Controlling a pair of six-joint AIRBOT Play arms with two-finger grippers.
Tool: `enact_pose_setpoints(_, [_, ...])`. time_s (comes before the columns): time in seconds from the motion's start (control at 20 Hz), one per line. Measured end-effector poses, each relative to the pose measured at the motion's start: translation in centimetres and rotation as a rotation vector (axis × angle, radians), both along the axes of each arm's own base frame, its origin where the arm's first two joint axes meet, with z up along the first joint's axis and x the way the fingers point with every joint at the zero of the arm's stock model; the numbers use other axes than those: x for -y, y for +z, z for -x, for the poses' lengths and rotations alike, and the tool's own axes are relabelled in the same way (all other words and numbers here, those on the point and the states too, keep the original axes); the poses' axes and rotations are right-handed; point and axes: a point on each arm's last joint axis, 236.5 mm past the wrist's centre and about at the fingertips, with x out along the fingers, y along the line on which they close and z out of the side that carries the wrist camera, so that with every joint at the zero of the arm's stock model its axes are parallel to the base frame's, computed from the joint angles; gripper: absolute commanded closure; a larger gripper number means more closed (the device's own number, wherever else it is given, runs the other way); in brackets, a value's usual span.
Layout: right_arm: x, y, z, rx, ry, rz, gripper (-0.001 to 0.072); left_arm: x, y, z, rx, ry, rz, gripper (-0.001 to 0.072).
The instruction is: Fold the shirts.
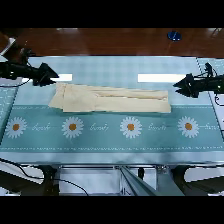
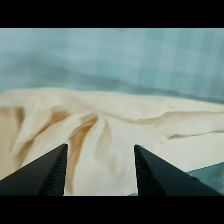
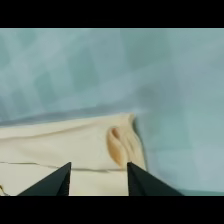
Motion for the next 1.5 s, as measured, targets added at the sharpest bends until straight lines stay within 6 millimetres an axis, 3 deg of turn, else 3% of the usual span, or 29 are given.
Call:
enact_pose_setpoints(0.15, [0.4,-1.9,2.4,-0.085,0.003,0.007,0.0304,-3.0,-0.6,3.7,-0.048,0.057,-0.065,0.0198])
enact_pose_setpoints(0.3, [-1.0,-3.6,3.6,-0.126,0.028,0.015,0.0304,-1.4,-0.1,6.0,0.022,0.083,-0.031,0.0198])
enact_pose_setpoints(0.45, [-3.5,-4.9,3.9,-0.154,0.077,0.019,0.0318,1.9,0.5,7.2,0.101,0.067,0.016,0.0198])
enact_pose_setpoints(0.5, [-4.5,-5.1,4.0,-0.162,0.093,0.011,0.041,3.3,0.5,7.6,0.115,0.045,0.025,0.0198])
enact_pose_setpoints(0.55, [-5.3,-5.5,4.0,-0.166,0.113,0.013,0.063,4.5,0.5,7.8,0.127,0.022,0.031,0.0198])
enact_pose_setpoints(0.6, [-6.0,-5.9,4.2,-0.171,0.134,0.024,0.0691,5.9,0.6,8.0,0.14,-0.004,0.036,0.0203])
enact_pose_setpoints(0.65, [-6.6,-5.9,4.2,-0.17,0.148,0.025,0.0691,7.2,0.6,8.2,0.15,-0.036,0.039,0.0309])
enact_pose_setpoints(0.7, [-7.1,-5.7,4.1,-0.155,0.163,0.027,0.0691,8.6,0.5,8.5,0.162,-0.075,0.037,0.0582])
enact_pose_setpoints(0.75, [-7.4,-5.0,3.9,-0.133,0.175,0.028,0.0691,10.0,0.7,8.8,0.173,-0.108,0.042,0.0682])
enact_pose_setpoints(0.85, [-7.7,-2.7,4.2,-0.074,0.22,0.05,0.0692,12.9,0.8,9.7,0.182,-0.185,0.057,0.0689])
enact_pose_setpoints(1.0, [-6.7,1.3,6.4,0.018,0.256,0.173,0.0692,18.6,1.9,10.6,0.233,-0.282,0.113,0.0691])
enact_pose_setpoints(1.15, [-5.4,5.7,8.8,0.122,0.193,0.273,0.0692,24.4,1.7,10.4,0.283,-0.336,0.108,0.0691])
enact_pose_setpoints(1.35, [-5.8,11.6,11.8,0.257,0.124,0.327,0.0692,33.9,-0.1,10.6,0.253,-0.469,0.103,0.0692])
enact_pose_setpoints(1.5, [-6.6,14.3,13.6,0.32,0.108,0.335,0.0691,41.6,-1.0,12.2,0.214,-0.587,0.133,0.0691])
